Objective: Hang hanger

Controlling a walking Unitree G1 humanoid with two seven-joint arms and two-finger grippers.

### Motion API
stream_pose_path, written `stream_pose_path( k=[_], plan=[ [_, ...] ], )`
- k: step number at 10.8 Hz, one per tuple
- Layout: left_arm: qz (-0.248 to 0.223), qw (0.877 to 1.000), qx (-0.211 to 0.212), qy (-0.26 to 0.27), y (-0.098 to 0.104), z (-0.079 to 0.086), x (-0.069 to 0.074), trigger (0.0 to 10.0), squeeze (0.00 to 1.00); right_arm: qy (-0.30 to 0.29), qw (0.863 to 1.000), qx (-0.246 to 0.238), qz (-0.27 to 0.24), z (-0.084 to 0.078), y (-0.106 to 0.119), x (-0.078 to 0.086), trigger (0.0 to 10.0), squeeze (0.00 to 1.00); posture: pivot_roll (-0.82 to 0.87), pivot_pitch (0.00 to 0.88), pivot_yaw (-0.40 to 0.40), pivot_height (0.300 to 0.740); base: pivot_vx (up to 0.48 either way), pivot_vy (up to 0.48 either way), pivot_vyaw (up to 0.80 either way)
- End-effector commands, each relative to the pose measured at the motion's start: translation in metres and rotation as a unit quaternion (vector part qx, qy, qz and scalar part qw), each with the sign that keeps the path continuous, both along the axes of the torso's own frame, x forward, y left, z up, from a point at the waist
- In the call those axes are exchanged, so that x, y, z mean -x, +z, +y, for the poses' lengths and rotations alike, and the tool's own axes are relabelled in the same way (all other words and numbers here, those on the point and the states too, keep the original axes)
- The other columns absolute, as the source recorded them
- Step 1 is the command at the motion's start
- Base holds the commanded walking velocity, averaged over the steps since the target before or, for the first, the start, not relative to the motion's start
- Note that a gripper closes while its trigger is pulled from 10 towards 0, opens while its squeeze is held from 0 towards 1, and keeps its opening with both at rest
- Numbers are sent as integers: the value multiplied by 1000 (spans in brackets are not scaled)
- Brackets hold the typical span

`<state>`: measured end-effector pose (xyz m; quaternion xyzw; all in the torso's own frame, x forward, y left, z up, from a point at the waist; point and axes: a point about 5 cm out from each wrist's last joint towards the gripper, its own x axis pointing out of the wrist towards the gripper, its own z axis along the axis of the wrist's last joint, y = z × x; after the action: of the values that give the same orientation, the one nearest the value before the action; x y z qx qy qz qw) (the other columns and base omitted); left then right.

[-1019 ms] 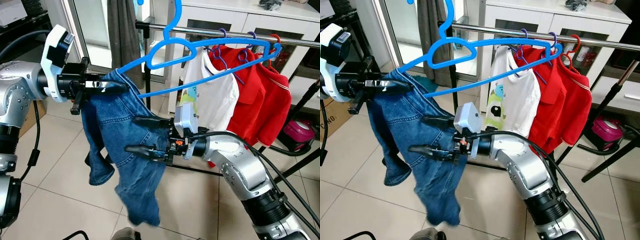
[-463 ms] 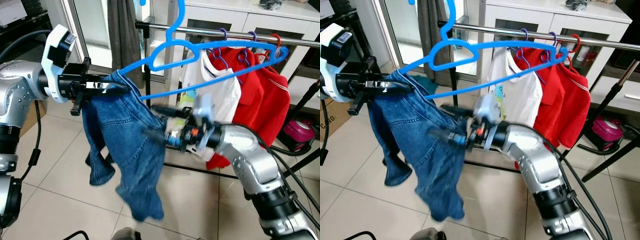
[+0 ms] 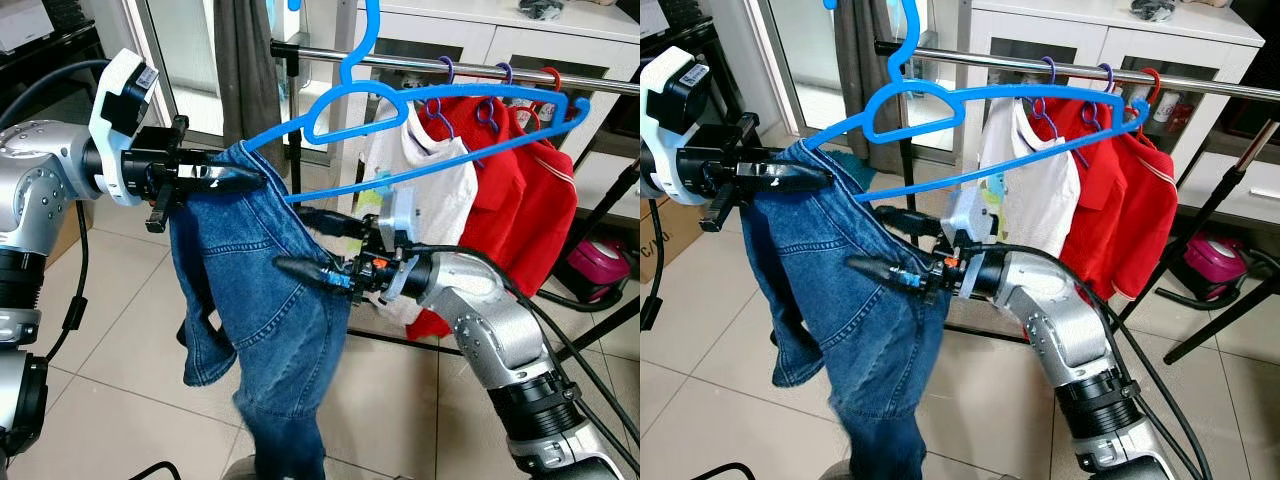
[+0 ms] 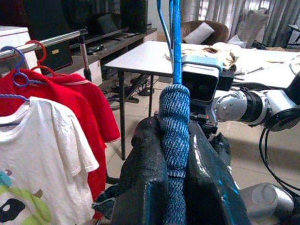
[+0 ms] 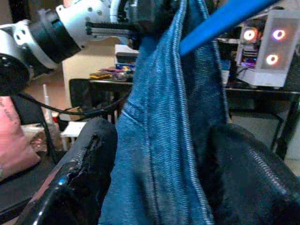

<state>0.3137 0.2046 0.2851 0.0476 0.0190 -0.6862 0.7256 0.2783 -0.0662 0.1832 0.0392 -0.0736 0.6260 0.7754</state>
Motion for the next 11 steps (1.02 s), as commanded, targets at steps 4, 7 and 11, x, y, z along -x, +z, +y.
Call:
stream_pose_path(
  k=[4,7,11],
  plan=[
    [-34,999,10,3,16,0,2,0,0,95,995,29,6,9,-8,20,10000,0,30,0,15,740,0,0,0],
    [-35,999,13,-5,18,-3,1,0,0,126,991,43,18,30,-19,20,10000,0,30,0,16,740,0,0,0],
    [-51,998,22,-3,31,0,3,0,0,175,974,134,56,33,-61,26,10000,0,44,4,0,740,0,0,0]
  ],
)
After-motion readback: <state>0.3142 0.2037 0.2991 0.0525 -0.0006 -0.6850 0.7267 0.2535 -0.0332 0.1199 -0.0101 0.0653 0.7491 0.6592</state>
